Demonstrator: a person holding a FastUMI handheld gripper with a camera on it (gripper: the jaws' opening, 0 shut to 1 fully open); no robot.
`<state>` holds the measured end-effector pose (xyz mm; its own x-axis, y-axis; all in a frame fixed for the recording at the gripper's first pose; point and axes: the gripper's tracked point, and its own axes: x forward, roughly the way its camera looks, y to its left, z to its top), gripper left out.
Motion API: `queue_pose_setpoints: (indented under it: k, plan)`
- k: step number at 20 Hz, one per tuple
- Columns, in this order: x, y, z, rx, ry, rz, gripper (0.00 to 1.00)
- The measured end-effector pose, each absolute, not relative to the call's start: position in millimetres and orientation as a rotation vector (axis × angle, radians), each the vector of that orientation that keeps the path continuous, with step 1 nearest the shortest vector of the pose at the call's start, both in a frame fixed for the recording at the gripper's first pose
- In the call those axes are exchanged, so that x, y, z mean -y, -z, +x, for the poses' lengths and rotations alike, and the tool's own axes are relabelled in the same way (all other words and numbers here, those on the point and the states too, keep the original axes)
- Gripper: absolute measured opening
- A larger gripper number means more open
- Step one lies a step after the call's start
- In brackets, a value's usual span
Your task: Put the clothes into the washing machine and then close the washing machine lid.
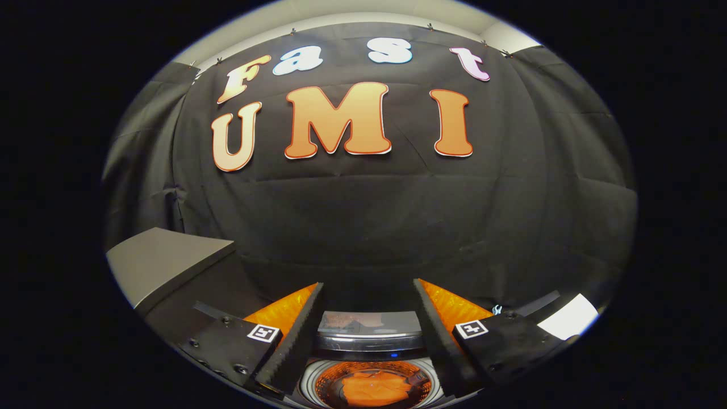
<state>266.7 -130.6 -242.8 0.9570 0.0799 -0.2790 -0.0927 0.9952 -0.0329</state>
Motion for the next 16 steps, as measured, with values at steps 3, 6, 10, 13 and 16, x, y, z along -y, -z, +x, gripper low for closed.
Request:
queue_pose_setpoints:
  k: [3,6,10,13,16]
  plan:
    - [131,255,246,-0.298,-0.093,-0.042,0.97]
    - [135,299,212,-0.377,-0.084,-0.023,0.97]
    - [142,342,182,-0.450,-0.066,0.051,0.98]
    - [151,345,176,-0.463,-0.045,0.056,0.97]
    - [156,331,180,-0.434,-0.033,0.061,0.97]
